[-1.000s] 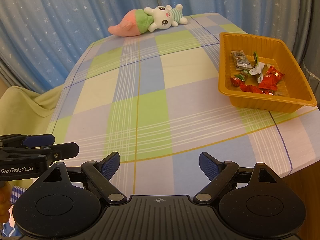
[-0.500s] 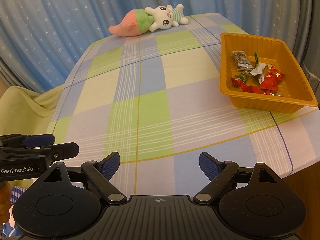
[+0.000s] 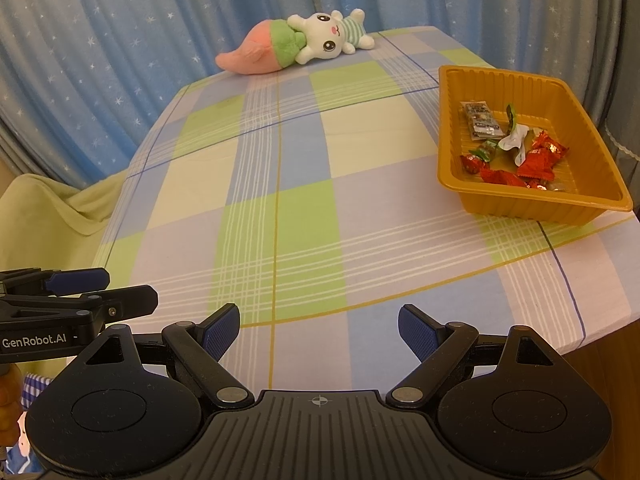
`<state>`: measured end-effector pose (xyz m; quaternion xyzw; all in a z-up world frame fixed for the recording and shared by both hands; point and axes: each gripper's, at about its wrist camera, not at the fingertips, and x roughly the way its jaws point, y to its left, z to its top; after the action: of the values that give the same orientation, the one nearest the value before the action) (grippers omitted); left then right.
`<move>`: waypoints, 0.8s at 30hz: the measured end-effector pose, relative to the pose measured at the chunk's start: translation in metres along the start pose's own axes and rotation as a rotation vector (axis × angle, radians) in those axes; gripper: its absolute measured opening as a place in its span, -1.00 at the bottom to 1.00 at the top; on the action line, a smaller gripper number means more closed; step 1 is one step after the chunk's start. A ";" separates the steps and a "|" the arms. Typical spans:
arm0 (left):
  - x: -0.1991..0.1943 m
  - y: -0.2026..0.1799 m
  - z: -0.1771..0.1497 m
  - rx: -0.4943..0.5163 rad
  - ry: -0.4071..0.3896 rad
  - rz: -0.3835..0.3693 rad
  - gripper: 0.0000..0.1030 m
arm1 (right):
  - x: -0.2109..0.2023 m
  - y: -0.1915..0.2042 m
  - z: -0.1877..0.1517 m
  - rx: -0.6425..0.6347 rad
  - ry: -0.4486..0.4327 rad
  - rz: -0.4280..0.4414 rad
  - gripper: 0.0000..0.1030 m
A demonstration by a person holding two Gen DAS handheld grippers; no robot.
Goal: Organize snacks
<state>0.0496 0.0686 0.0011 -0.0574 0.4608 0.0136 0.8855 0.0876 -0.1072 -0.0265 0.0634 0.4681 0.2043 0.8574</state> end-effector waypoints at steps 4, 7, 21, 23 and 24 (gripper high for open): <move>-0.001 0.001 -0.003 0.004 -0.003 -0.002 0.38 | -0.001 0.000 -0.002 0.001 -0.002 -0.001 0.67; -0.001 0.002 -0.004 0.009 -0.006 -0.005 0.38 | -0.001 0.000 -0.003 0.002 -0.003 0.000 0.67; -0.004 0.001 -0.005 0.018 -0.011 -0.011 0.39 | -0.004 0.001 -0.005 0.006 -0.009 -0.004 0.67; -0.004 0.002 -0.005 0.020 -0.011 -0.011 0.40 | -0.005 0.001 -0.006 0.007 -0.010 -0.004 0.67; -0.004 0.002 -0.005 0.020 -0.008 -0.012 0.43 | -0.005 0.002 -0.007 0.009 -0.010 -0.005 0.67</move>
<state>0.0430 0.0698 0.0008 -0.0513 0.4571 0.0039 0.8879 0.0793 -0.1083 -0.0260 0.0669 0.4649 0.2000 0.8599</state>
